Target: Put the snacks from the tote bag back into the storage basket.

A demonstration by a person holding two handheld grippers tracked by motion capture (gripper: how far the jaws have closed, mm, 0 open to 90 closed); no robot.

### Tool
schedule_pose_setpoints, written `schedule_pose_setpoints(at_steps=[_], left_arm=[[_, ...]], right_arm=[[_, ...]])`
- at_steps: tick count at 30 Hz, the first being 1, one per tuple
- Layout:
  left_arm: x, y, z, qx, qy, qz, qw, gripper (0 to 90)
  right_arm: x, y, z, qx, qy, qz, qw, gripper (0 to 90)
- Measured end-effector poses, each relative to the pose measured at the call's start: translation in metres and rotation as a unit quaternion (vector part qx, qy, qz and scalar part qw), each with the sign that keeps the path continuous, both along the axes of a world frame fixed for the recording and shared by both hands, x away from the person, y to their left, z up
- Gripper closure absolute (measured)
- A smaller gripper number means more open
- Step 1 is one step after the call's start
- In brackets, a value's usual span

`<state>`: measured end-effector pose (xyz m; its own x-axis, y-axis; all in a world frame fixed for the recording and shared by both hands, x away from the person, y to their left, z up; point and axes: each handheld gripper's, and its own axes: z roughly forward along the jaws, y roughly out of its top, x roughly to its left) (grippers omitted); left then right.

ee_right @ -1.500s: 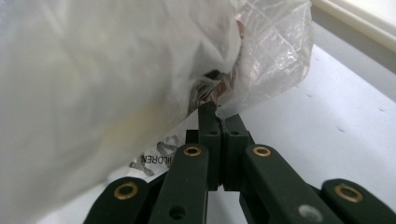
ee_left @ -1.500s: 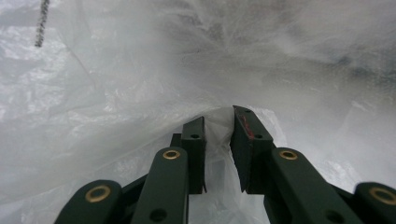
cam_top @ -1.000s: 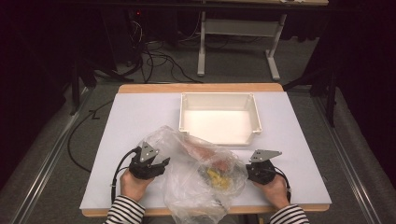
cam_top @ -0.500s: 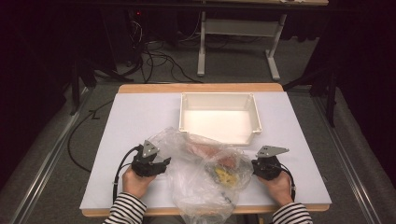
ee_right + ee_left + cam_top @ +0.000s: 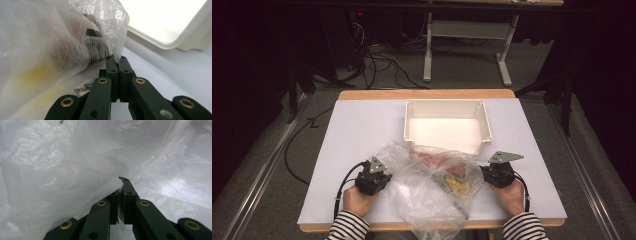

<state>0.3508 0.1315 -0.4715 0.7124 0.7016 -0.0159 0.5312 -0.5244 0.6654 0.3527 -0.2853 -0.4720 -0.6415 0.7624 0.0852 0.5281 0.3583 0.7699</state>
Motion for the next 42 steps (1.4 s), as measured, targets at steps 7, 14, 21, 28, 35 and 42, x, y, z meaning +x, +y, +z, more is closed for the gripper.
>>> schedule_pose_setpoints(at_steps=[7,14,21,28,35,42], left_arm=[[-0.025,0.0,0.005,-0.007,0.004,-0.032,0.9995,80.9],[-0.028,0.0,0.033,-0.044,-0.085,0.004,0.9954,46.0],[-0.02,-0.007,0.051,-0.049,-0.123,0.012,0.9912,38.0],[-0.001,-0.017,0.037,-0.02,-0.093,0.021,0.9952,38.1],[0.014,-0.02,0.011,0.003,-0.048,0.027,0.9985,44.1],[0.016,-0.02,-0.003,0.003,-0.027,0.023,0.9994,56.5]], right_arm=[[0.011,-0.002,-0.004,0.007,0.006,-0.016,0.9998,87.9],[0.005,-0.007,0.003,0.018,-0.01,-0.04,0.999,69.9],[-0.014,-0.021,0.018,0.025,-0.029,-0.056,0.9977,57.3],[-0.033,-0.034,0.035,0.033,-0.049,-0.07,0.9958,54.9],[-0.054,-0.037,0.058,0.04,-0.085,-0.072,0.9929,54.9],[-0.062,-0.016,0.065,0.035,-0.095,-0.027,0.9945,54.3]])
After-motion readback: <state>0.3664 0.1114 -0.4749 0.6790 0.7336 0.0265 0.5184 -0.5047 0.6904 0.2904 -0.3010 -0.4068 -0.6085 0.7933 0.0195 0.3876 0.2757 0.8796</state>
